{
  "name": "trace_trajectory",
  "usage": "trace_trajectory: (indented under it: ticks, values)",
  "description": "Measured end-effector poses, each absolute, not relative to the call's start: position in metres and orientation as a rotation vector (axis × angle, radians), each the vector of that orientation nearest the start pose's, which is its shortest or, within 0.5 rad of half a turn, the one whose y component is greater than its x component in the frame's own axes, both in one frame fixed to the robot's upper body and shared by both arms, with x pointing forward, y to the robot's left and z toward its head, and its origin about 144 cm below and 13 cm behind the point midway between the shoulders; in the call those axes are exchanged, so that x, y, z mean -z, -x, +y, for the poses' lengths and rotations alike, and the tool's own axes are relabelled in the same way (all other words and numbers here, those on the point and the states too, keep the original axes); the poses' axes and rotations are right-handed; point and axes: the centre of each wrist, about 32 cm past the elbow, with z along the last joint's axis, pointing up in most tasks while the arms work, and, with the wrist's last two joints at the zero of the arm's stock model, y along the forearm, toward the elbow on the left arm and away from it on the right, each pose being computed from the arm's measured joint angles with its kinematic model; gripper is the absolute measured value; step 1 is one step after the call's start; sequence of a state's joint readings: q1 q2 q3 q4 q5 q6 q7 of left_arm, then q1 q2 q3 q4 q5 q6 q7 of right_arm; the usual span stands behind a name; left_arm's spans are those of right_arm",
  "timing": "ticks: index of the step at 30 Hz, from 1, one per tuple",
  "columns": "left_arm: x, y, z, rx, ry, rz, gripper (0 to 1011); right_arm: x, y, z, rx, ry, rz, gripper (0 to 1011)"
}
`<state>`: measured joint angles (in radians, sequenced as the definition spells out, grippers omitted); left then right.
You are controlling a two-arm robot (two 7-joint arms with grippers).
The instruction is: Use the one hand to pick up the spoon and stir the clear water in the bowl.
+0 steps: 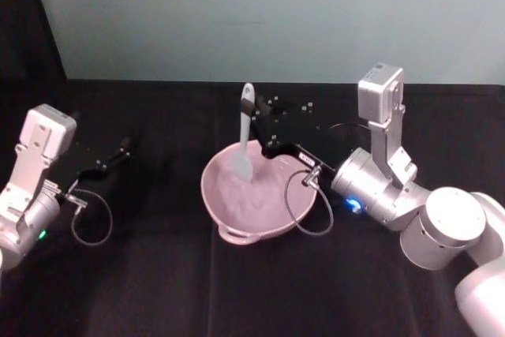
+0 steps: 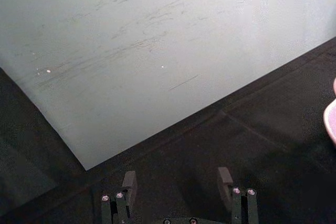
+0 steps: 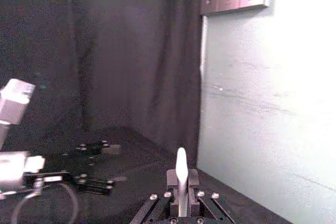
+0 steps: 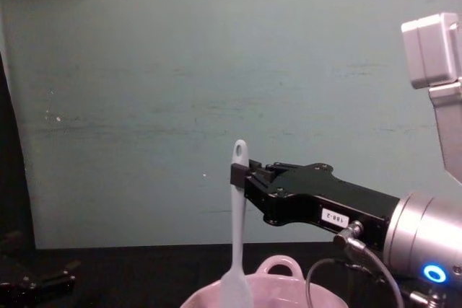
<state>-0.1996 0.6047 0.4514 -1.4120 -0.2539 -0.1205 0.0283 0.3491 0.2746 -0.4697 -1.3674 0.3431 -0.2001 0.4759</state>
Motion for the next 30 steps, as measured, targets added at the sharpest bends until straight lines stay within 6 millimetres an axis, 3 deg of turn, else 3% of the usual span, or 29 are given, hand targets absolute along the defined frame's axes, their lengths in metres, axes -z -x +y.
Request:
trace_trajectory:
  ticks: [11, 20, 25, 30]
  values:
    - [-1.14, -0.489, 0.31, -1.248, -0.304, -0.285, 1011, -1.178, -0.535, -0.207, 0.798, -0.06, -0.214, 109]
    - [-1.14, -0.489, 0.31, -1.248, -0.304, -0.285, 1011, -1.192, -0.514, -0.235, 0.749, -0.036, -0.161, 109]
    - [-1.14, -0.489, 0.31, -1.248, -0.304, -0.285, 1011, -1.194, -0.5, -0.235, 0.691, -0.056, -0.108, 109]
    - [-1.14, -0.489, 0.31, -1.248, -0.305, -0.285, 1011, -1.188, -0.49, -0.223, 0.625, -0.078, -0.059, 109]
